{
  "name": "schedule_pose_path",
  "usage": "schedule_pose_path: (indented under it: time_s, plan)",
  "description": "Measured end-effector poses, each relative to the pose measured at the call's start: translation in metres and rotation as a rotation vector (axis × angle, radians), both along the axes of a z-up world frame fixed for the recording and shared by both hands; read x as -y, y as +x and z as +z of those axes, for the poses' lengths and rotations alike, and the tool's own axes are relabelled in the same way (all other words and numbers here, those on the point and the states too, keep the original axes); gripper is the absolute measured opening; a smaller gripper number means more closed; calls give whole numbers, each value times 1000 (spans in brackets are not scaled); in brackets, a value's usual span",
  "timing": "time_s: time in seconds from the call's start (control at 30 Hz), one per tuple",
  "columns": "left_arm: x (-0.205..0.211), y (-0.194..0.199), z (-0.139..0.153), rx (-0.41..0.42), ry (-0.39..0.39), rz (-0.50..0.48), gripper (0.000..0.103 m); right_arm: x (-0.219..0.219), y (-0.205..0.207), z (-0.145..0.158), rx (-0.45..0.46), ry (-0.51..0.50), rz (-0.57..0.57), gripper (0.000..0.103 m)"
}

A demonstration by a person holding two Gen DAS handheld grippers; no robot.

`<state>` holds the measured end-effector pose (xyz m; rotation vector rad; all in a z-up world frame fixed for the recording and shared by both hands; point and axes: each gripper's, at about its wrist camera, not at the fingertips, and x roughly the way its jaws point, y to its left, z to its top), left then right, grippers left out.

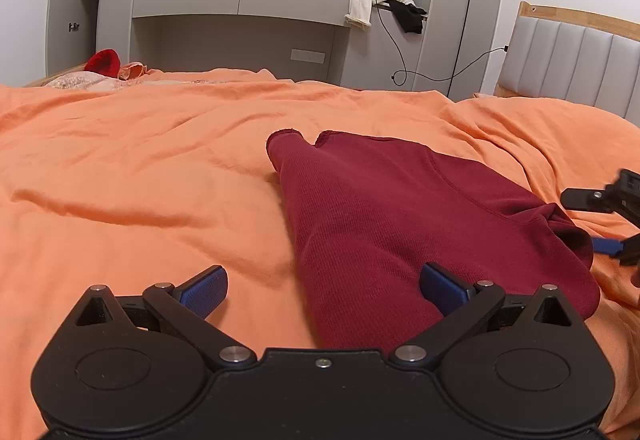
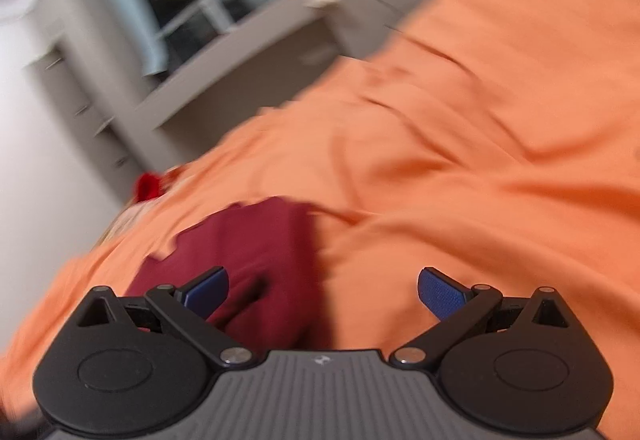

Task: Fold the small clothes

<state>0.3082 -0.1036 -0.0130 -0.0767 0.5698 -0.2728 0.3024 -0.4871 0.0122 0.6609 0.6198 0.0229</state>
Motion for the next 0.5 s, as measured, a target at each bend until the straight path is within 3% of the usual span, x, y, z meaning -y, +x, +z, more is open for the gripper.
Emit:
schedule_pose_path:
  time_s: [0.13, 0.4, 0.5]
  plan:
    - [-1, 1, -1, 1, -7, -3, 103, 9, 2, -9, -18, 39, -10, 103]
    - [-3, 2, -1, -6, -16, -3, 103, -22, -2, -3, -23, -122, 130, 103]
    - [-3, 2, -1, -6, -16, -2, 103, -19, -7, 3, 17, -109, 118, 103]
